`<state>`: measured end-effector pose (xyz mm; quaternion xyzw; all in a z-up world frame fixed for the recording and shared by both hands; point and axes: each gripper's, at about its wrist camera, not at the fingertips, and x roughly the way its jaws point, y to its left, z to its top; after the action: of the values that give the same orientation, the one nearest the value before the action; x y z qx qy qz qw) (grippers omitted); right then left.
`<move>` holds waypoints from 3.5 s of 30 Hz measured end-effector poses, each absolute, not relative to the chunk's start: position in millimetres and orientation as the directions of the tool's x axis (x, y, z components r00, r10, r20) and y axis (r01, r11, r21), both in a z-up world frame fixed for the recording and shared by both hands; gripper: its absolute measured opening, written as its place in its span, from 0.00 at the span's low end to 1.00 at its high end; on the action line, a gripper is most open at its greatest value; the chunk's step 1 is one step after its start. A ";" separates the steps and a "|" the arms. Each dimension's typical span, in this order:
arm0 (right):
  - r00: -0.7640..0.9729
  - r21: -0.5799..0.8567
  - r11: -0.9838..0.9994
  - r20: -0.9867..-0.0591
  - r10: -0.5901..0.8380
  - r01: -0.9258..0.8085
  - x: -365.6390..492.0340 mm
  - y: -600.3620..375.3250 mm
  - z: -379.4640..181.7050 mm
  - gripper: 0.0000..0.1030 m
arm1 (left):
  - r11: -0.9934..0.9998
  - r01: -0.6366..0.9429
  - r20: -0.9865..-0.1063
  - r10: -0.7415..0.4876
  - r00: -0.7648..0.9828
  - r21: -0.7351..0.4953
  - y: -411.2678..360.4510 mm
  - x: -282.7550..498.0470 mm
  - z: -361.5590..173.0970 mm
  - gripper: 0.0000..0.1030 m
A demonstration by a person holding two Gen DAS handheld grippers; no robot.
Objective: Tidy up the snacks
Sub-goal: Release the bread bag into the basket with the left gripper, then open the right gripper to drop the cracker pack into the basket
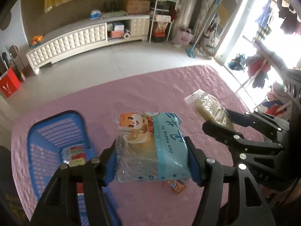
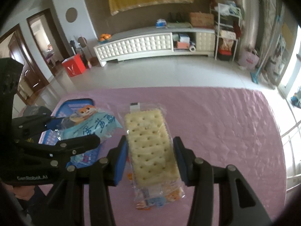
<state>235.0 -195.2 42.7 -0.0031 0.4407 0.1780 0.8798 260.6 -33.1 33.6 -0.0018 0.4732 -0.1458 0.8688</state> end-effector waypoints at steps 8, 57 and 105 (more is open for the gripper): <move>0.564 0.115 0.914 -0.755 0.335 -0.390 212.7 -144.7 67.4 0.50 | 0.968 0.211 -0.787 -0.235 0.571 -0.136 16.4 222.7 56.8 0.59; 0.385 0.092 0.845 -0.860 0.334 -0.527 184.5 -22.2 -9.6 0.51 | 0.991 0.128 -0.879 -0.081 0.470 -0.023 126.9 181.6 -67.4 0.63; 0.235 0.037 0.544 -0.875 0.422 -0.838 176.4 48.9 -24.7 0.77 | 1.000 -0.005 -0.833 -0.009 0.553 -0.014 181.0 131.0 -43.7 0.74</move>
<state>176.4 48.9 -24.7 -0.2287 0.4546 0.4191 0.7519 131.0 181.0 -43.7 -0.0073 0.4729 -0.0011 0.8811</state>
